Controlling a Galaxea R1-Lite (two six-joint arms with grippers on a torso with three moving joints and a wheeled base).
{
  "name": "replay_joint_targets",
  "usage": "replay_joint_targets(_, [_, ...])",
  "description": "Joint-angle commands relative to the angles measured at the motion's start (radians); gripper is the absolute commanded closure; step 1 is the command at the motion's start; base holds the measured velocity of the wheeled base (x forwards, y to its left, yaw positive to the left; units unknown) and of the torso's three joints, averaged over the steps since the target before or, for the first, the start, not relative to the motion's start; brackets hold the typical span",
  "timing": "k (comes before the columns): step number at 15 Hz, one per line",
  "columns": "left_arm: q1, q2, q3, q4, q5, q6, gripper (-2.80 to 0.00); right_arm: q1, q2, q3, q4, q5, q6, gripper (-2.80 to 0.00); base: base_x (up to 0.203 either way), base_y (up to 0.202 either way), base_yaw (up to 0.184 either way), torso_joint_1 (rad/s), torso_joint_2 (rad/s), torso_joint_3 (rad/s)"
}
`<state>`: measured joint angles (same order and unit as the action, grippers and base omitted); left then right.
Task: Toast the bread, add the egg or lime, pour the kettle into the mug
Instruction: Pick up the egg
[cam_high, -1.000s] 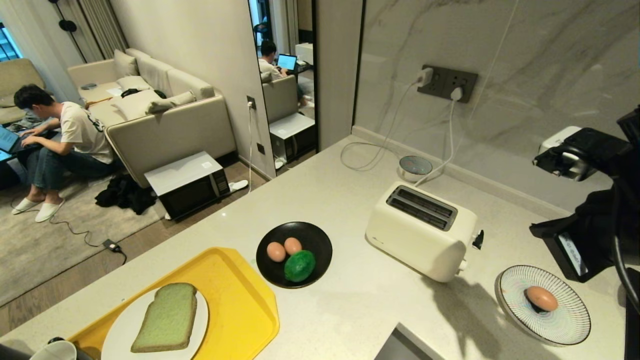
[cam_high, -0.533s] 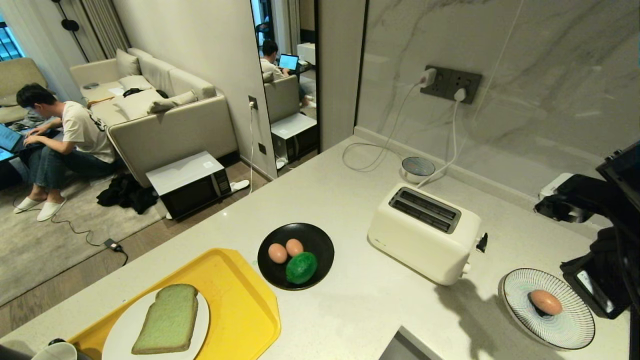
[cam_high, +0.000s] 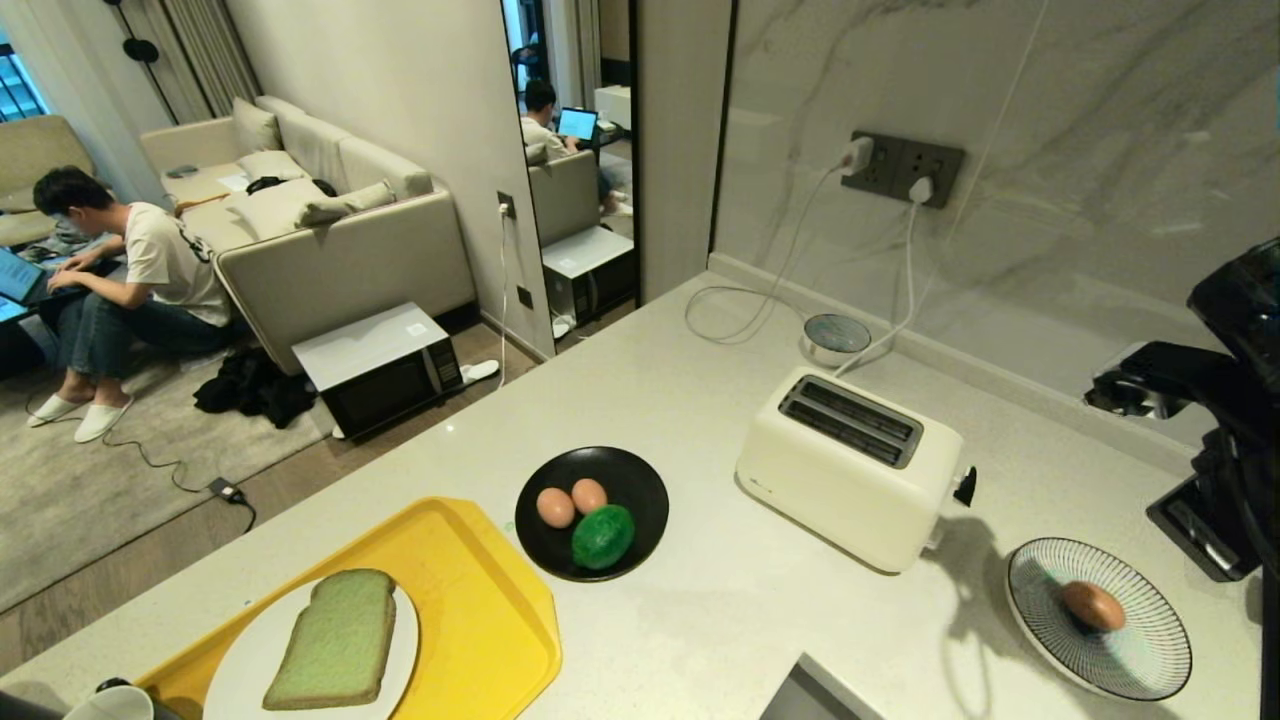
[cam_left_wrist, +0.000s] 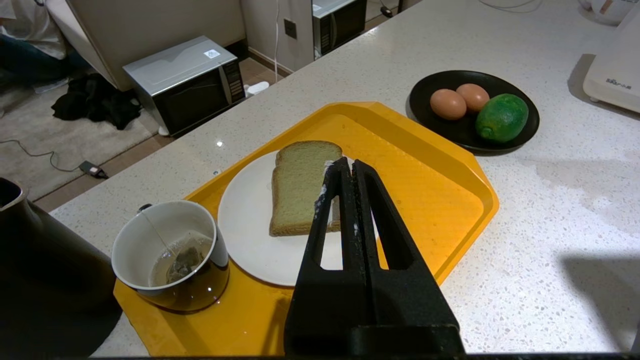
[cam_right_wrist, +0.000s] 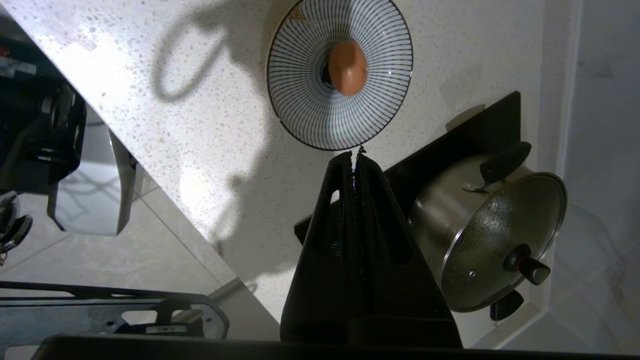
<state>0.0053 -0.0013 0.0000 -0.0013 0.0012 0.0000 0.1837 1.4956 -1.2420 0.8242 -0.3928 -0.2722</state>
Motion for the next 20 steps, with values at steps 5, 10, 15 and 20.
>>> replay_joint_targets(5, [0.001,0.0,0.0,0.0,0.0,-0.002,0.0,-0.216,0.144,-0.014,-0.18,0.119,-0.261,0.0,0.0,0.0,0.0,0.0,0.0,0.0])
replay_joint_targets(10, [0.001,0.0,0.0,0.0,0.0,0.0,0.0,-0.334,0.192,0.009,-0.203,0.274,-0.314,0.0,0.0,0.0,0.0,0.0,0.0,0.0])
replay_joint_targets(15, [0.001,0.0,0.0,0.0,0.0,-0.002,0.0,-0.379,0.204,0.033,-0.203,0.319,-0.315,0.0,0.0,0.0,0.0,0.0,0.0,0.0])
replay_joint_targets(20, [0.001,0.0,0.0,0.0,0.0,0.0,0.0,-0.398,0.183,0.033,-0.204,0.324,-0.317,0.0,0.0,0.0,0.0,0.0,0.0,0.0])
